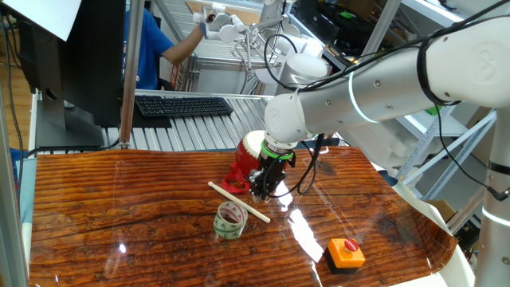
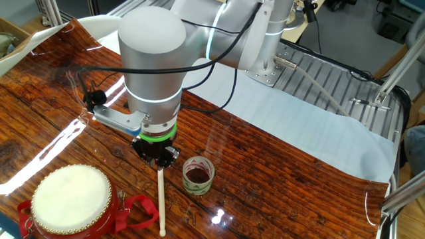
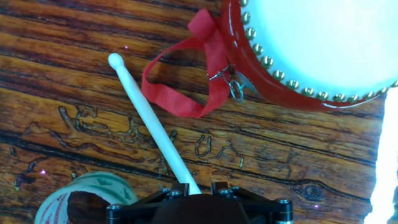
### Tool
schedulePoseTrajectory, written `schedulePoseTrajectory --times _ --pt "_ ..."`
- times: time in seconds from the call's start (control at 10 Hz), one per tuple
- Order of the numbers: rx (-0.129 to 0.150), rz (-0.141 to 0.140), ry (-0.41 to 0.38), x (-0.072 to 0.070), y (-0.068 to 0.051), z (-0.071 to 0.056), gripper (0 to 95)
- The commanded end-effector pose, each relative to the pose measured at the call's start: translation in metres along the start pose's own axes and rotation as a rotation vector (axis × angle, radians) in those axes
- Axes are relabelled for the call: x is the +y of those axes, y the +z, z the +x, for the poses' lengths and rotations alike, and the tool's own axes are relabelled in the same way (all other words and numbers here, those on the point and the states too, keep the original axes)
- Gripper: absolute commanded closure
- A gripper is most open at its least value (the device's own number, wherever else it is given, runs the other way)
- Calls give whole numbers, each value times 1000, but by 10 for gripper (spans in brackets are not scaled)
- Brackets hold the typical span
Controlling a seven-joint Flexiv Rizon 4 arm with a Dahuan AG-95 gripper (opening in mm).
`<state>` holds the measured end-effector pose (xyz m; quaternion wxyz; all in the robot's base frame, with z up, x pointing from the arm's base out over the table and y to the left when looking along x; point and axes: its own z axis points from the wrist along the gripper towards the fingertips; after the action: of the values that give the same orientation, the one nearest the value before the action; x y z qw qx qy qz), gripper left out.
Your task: Play the drum
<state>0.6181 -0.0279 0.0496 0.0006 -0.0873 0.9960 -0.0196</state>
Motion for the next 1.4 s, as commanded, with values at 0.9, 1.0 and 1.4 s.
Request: schedulePoseTrajectory --times 0.9,1.0,1.4 --pt "-8 0 -57 10 17 -11 760" --pt "-6 5 -68 10 17 -11 760" --pt "-3 0 -68 11 22 -13 760"
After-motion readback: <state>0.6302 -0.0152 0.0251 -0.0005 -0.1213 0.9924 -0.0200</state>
